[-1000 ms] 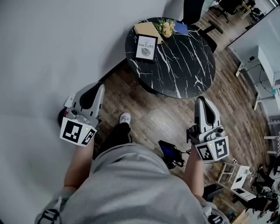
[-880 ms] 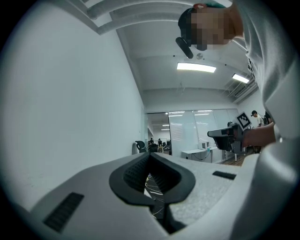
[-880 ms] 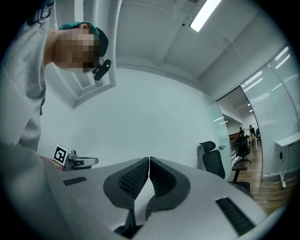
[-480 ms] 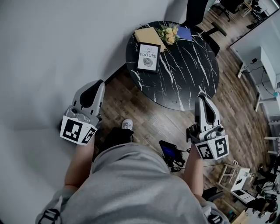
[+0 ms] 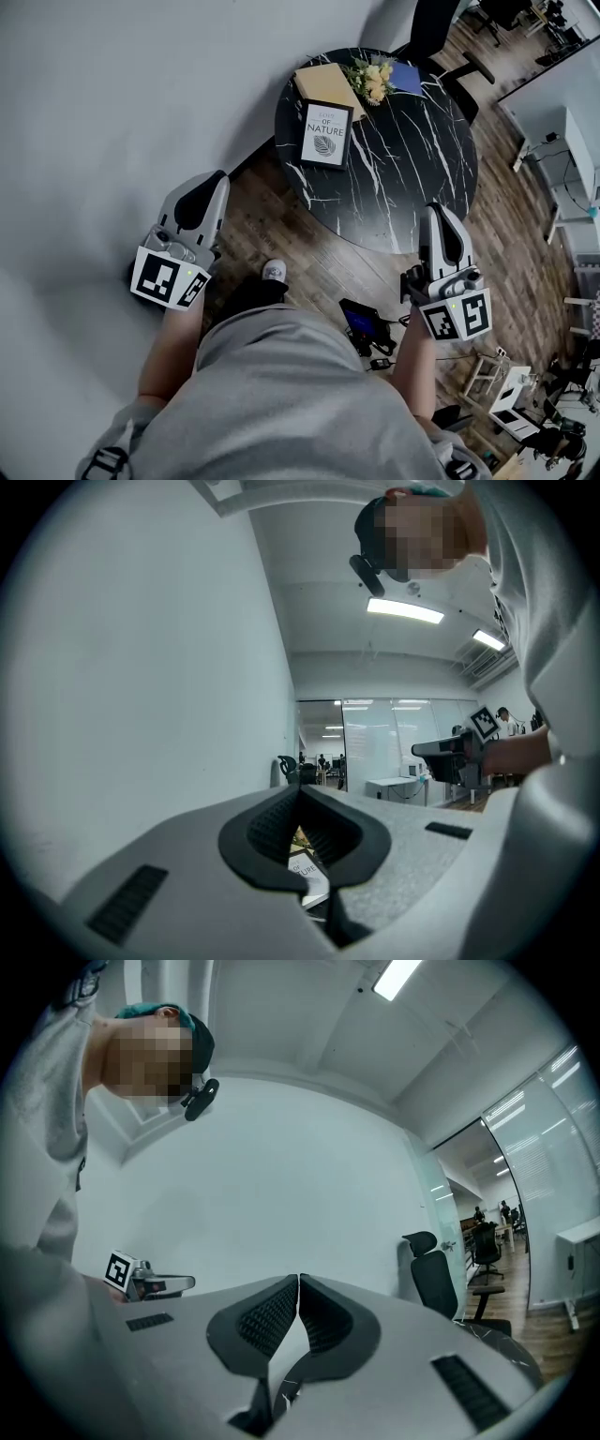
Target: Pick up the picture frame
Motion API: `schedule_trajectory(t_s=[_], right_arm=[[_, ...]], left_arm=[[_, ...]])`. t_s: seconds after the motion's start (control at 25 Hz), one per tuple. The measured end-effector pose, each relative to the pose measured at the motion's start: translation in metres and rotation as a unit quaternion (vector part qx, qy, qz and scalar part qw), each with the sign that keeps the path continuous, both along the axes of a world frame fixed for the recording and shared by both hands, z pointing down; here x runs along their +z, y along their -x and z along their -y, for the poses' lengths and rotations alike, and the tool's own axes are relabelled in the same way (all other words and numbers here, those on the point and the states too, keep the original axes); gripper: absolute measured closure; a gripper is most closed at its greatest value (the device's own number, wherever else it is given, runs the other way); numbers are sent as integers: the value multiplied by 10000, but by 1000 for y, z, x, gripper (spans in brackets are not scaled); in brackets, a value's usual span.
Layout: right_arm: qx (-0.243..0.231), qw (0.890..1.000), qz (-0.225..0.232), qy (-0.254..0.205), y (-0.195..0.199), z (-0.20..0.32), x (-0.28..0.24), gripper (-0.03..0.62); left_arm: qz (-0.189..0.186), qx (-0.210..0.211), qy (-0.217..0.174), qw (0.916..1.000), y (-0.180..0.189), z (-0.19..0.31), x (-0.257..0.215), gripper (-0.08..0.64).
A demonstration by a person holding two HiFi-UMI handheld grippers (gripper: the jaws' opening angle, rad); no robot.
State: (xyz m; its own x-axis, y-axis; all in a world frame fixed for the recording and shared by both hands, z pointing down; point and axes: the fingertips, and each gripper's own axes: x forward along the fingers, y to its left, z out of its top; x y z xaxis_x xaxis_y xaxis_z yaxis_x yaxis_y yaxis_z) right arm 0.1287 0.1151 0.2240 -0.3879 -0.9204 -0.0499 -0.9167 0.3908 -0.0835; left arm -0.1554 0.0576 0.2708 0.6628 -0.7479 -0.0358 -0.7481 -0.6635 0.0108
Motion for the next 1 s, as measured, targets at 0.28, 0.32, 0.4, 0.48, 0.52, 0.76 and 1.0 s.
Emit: schedule_trajectory(t_s=[0.28,0.32,0.4,0.48,0.52,0.76,1.0], right_arm=[[-89,10000,-6,3,12,34,2,565],[-99,10000,-3,1,14,38,2,565],[-116,9999,-20,-21,18,45,1,565],[-134,9999,-36,-16,22,50,1,565],[-140,9999,-29,-4,23,53,1,565],[-124,9999,-11,27,26,60,4,565],[-128,9999,33,50,25,61,6,565]], left_arm=[[-3,21,39,10000,7,28,6,554],[-1,25,44,10000,8,32,6,554],[6,28,50,10000,10,38,6,554],[12,28,60,10000,13,44,6,554],[16,27,67,10000,14,46,6,554],[34,34,110,9999,20,51,11,554],[56,-3,212,9998,21,48,17,554]])
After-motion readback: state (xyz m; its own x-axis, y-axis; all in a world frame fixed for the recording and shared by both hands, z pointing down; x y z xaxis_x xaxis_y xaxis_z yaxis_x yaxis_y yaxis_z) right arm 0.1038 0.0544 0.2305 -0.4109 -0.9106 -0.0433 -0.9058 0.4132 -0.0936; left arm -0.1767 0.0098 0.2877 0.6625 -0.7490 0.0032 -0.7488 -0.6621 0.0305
